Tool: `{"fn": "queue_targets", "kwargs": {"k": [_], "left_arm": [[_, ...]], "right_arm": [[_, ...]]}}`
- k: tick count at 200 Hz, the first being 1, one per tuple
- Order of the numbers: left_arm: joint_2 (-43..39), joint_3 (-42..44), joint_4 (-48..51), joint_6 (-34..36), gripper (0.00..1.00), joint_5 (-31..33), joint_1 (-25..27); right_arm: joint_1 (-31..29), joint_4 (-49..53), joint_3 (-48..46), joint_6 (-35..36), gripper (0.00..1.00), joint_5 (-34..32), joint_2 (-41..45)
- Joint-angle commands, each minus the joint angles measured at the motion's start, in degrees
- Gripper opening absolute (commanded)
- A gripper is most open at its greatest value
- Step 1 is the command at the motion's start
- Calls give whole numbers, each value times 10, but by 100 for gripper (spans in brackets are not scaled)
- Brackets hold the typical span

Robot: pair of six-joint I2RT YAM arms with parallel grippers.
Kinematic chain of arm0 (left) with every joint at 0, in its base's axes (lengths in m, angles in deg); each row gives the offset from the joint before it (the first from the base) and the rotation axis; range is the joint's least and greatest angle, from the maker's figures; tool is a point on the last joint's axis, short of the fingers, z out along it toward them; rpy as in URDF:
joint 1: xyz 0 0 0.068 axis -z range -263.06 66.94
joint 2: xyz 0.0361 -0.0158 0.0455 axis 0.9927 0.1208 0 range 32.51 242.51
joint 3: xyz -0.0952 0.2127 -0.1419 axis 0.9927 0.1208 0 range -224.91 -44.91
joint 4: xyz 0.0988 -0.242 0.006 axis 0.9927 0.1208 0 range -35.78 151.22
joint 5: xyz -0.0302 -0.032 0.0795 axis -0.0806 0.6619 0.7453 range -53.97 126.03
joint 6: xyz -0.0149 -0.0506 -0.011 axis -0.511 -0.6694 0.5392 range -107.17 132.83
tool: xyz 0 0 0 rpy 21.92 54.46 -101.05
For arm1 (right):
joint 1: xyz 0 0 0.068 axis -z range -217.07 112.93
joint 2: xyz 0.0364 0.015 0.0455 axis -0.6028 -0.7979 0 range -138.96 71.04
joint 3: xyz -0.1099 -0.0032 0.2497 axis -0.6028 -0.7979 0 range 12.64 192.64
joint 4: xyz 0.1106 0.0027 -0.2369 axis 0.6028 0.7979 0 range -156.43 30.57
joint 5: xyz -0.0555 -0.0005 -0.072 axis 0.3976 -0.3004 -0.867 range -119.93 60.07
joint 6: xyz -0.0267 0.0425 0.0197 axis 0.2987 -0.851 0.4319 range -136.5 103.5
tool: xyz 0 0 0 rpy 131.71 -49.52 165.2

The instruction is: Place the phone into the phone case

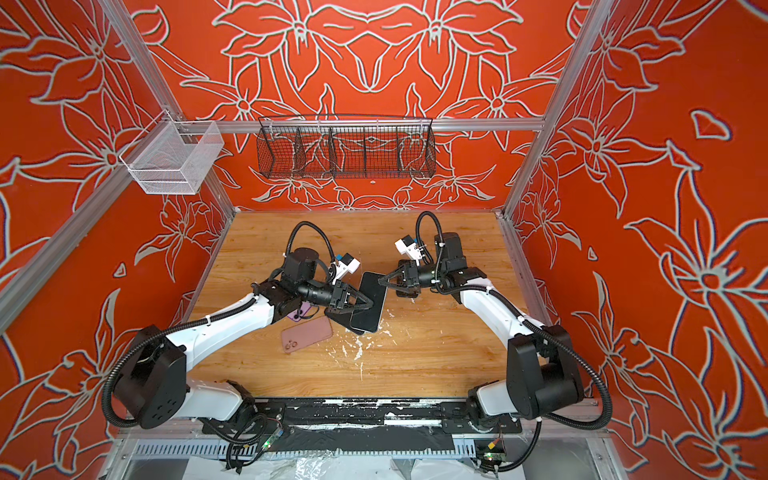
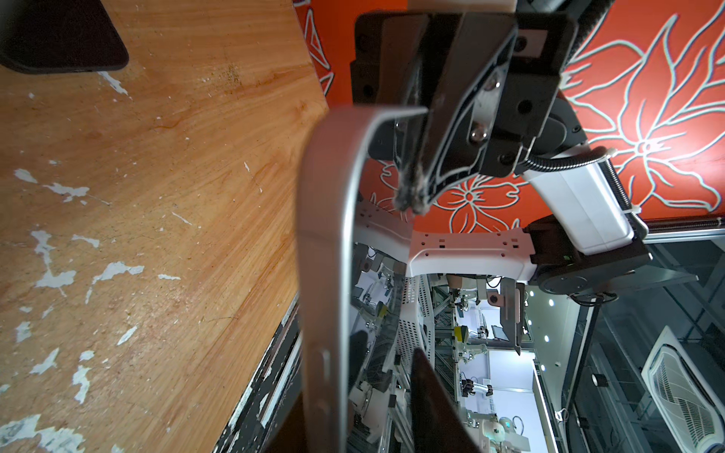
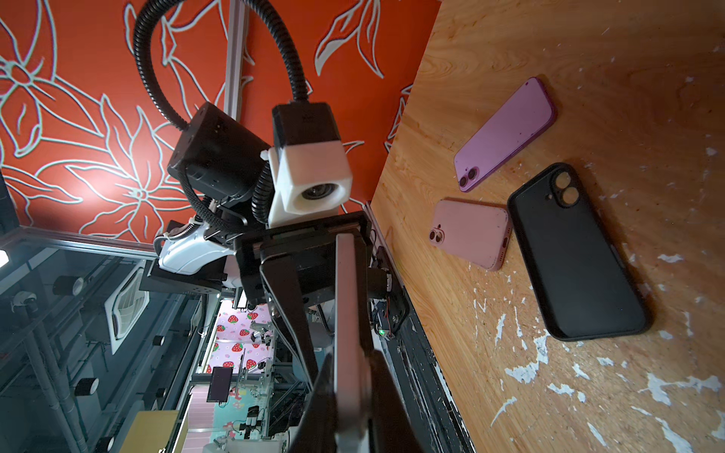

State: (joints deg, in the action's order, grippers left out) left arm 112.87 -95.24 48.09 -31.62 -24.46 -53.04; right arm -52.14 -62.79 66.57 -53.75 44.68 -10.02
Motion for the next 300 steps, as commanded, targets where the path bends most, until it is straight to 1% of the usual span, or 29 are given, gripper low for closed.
{"fn": "queue_targets", "kwargs": {"k": [1,71,82,92,100,124,151,170,190,217,236,252,275,300], "left_arm": [[-17,0,-53,-26,28,-21,11],[-16,6,-77,-54,13,7,11],[-17,6,-81,-60,11,14,11],[-18,7,-79,-66,6,27,11],[-19,6,-82,-74,3,39,11],[-11,6,-111,-114,3,79,11],[3,2,-145,-160,3,128,10],[14,-12,-152,-188,4,174,10],[24,-30,-151,-217,5,245,10],[47,-67,-140,-250,6,332,10],[62,-89,-141,-270,5,375,16],[68,-104,-132,-277,5,412,26],[77,-124,-122,-279,5,449,44],[89,-144,-119,-278,5,462,63]], "right_arm": [[10,-40,-9,-6,0,-40,-13],[14,-63,-6,-30,0,-61,-28],[16,-69,-5,-36,11,-65,-31],[19,-76,-5,-44,22,-68,-33],[22,-83,-6,-51,29,-69,-34],[30,-105,-8,-76,42,-74,-34],[37,-107,-15,-92,53,-99,0],[43,-86,-25,-104,57,-146,48],[43,-50,-50,-125,60,-235,127],[42,-82,-137,-220,66,-339,252],[39,-113,-201,-295,71,-374,327],[20,-150,-256,-356,74,-412,378],[-20,-189,-308,-410,79,-478,425],[-57,-235,-335,-446,81,-533,433]]}}
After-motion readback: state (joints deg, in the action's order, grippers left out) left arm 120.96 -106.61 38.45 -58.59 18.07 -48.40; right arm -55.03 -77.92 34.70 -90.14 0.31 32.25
